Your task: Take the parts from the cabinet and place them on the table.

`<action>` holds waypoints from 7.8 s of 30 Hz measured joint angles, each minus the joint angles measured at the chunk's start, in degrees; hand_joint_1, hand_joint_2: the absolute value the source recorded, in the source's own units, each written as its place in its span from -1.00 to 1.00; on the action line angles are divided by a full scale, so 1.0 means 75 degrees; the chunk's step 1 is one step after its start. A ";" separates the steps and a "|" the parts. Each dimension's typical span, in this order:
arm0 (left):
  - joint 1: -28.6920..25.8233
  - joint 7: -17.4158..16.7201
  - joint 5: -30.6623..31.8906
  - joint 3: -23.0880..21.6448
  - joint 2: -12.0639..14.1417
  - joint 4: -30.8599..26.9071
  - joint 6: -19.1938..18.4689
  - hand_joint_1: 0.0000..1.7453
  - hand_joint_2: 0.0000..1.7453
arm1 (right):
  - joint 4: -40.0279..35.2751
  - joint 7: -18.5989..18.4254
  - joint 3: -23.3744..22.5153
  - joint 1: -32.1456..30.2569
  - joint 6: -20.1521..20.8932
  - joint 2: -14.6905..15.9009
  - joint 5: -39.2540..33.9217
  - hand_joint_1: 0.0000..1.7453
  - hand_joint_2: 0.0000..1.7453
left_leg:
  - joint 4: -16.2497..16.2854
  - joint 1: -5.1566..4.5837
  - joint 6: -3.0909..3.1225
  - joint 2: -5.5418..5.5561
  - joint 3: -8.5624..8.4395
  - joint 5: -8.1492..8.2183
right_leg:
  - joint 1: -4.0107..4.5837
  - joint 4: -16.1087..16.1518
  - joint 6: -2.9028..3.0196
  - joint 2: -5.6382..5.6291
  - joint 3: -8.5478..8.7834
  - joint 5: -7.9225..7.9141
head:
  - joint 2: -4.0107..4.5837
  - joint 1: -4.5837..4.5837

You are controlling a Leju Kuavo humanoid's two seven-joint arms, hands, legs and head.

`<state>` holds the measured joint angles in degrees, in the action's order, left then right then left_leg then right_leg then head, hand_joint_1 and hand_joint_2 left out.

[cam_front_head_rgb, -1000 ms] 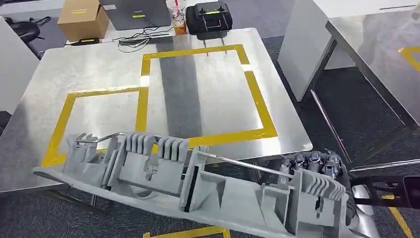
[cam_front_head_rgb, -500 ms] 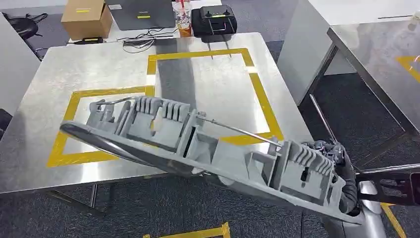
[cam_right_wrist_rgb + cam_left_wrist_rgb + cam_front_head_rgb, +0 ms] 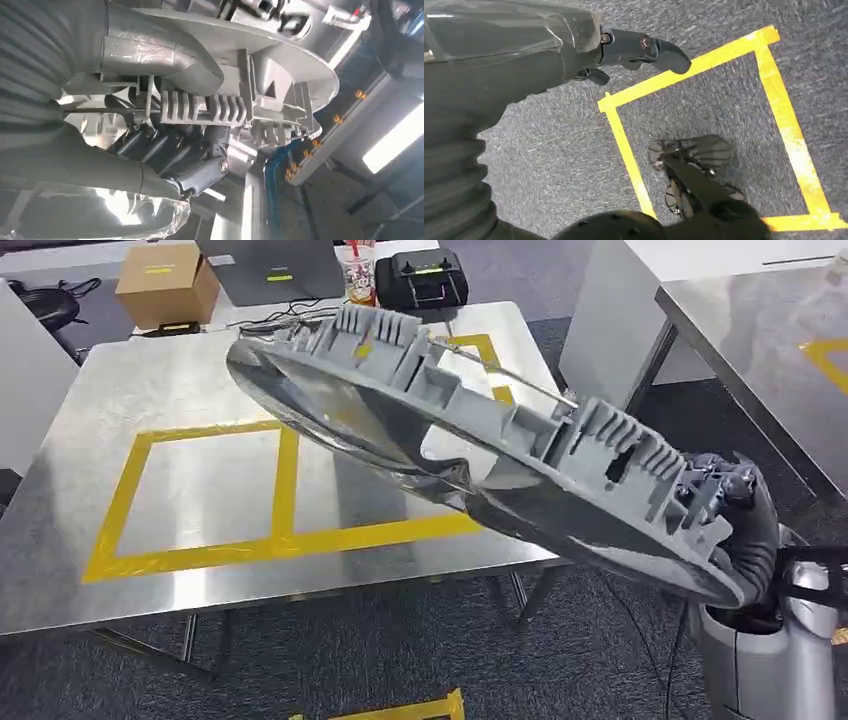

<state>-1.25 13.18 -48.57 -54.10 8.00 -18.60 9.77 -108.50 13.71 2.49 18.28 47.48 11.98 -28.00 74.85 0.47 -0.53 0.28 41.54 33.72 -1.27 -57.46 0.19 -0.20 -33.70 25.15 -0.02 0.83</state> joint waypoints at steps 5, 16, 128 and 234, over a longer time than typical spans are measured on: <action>-0.0034 0.0000 -0.0018 0.0076 -0.0012 -0.0105 0.0152 -1.00 1.00 | 0.0266 -0.0120 -0.0245 0.0358 -0.0301 0.0169 0.0175 0.90 1.00 | -0.1816 0.0014 0.0097 -0.0003 -0.0783 -0.1143 | 0.0007 0.0001 -0.0010 -0.0002 0.0030 0.0002 | 0.0000 -0.0003; -0.0087 -0.0038 0.0058 0.0221 -0.0006 -0.0303 0.0137 -1.00 1.00 | 0.1767 -0.0671 -0.0173 0.1695 -0.2207 0.1299 0.3205 0.90 1.00 | -0.2404 -0.0084 0.0461 0.0037 -0.1026 -0.1264 | 0.0007 -0.2462 -0.0186 0.0012 -0.1255 0.0934 | 0.0000 -0.0035; 0.0347 -0.0105 -0.0586 -0.1154 0.0399 -0.0099 -0.0125 -1.00 1.00 | 1.0442 0.1128 0.5575 0.4238 -1.1559 -0.0932 1.2161 0.90 1.00 | -0.2135 0.0021 0.0020 -0.0016 -0.0639 -0.1369 | 0.0013 -0.0080 -0.0041 -0.0056 -0.0133 -0.0018 | 0.0000 0.0053; 0.0961 0.0076 -0.3284 -0.3634 -0.0245 0.0487 0.0735 -1.00 -1.00 | 0.3544 0.1609 0.1862 -0.0941 -1.0644 -0.0635 0.3334 -1.00 -1.00 | -0.2450 -0.0053 0.0370 -0.0046 -0.0573 -0.1740 | -0.0005 -0.0979 -0.0419 0.0030 0.0055 0.0330 | 0.0000 0.0020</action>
<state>5.96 13.75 -73.20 -81.35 6.17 -14.95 15.28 -81.92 25.77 16.46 11.22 -32.35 7.21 -2.99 56.47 0.08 2.25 -0.07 37.24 20.67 -1.31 -64.80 -2.95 0.03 -33.29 27.63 -0.02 0.98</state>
